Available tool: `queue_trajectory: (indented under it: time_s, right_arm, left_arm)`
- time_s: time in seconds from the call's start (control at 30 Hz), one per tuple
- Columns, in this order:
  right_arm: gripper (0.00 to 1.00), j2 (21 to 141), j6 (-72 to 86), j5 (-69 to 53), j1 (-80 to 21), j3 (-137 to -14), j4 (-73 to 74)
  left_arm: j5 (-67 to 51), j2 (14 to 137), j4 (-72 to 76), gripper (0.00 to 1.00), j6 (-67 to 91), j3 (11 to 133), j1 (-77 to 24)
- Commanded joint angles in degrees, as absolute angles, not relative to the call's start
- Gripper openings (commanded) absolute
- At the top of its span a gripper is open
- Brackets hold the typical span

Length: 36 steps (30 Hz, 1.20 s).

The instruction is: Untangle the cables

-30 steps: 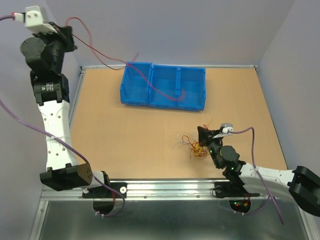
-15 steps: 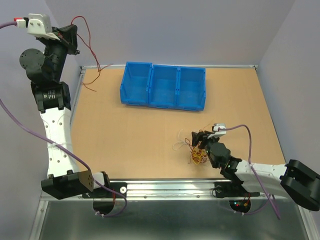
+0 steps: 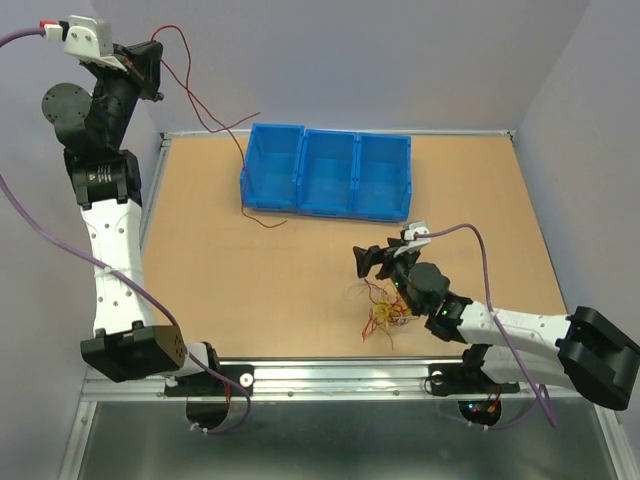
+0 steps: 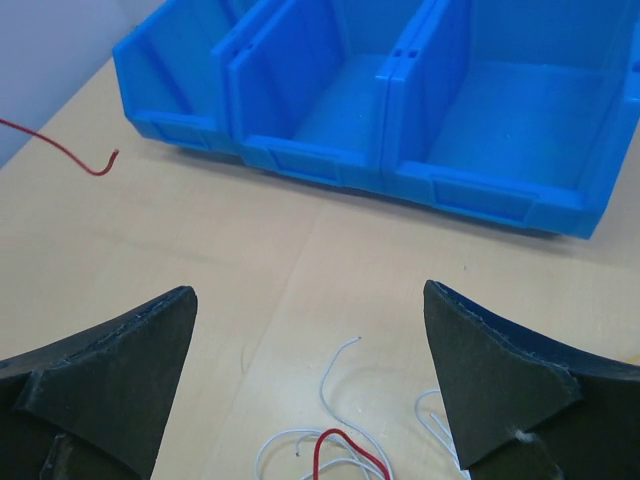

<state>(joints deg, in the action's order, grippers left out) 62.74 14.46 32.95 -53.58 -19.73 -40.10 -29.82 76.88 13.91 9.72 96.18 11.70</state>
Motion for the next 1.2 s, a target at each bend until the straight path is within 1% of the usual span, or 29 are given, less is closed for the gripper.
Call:
queue_trajectory:
  time_s: [0.0, 0.07, 0.17, 0.27, 0.37, 0.53, 0.6, 0.67, 0.83, 1.1, 1.17]
  right_arm:
    - [1.0, 63.6, 12.5, 31.4, -53.3, -24.3, -40.2]
    - [1.0, 63.9, 12.1, 31.4, -53.2, -24.9, -40.2]
    - [1.0, 64.6, 11.3, 31.6, -53.3, -26.5, -40.2]
    - [1.0, 65.1, 10.6, 31.6, -53.3, -27.7, -40.2]
    - [1.0, 65.2, 10.5, 31.4, -53.3, -27.9, -40.2]
    - [1.0, 65.4, 10.2, 31.3, -53.2, -28.1, -40.2]
    - [1.0, 65.4, 10.2, 31.1, -53.3, -28.0, -40.2]
    - [1.0, 65.2, 10.3, 31.0, -53.3, -27.8, -40.3]
    - [1.0, 65.0, 10.0, 30.9, -53.3, -26.9, -40.3]
    - [1.0, 63.7, 9.9, 30.8, -53.3, -25.5, -40.3]
    - [1.0, 63.4, 10.0, 30.8, -53.3, -24.9, -40.3]
  left_arm:
    - [-31.6, 78.5, 16.4, 0.0, 8.5, 102.6, 11.0]
    - [-31.6, 79.0, 16.2, 0.0, 8.4, 104.8, 10.4]
    - [-31.3, 79.3, 17.9, 0.0, 7.7, 104.9, 7.6]
    - [-31.6, 79.9, 25.4, 0.0, 8.0, 102.6, 4.6]
    - [-30.8, 81.2, 28.5, 0.0, 7.1, 102.7, 2.1]
    - [-29.3, 87.6, 29.4, 0.0, 5.7, 108.9, 0.3]
    - [-28.9, 90.0, 29.4, 0.0, 5.3, 109.6, 0.2]
    - [-28.9, 91.1, 29.4, 0.0, 4.4, 108.8, 0.3]
    - [-28.3, 92.3, 32.9, 0.0, 1.8, 102.0, 0.2]
    - [-28.2, 93.5, 33.4, 0.0, 0.4, 98.7, 0.2]
    - [-27.7, 93.3, 32.6, 0.0, -3.7, 97.7, 0.2]
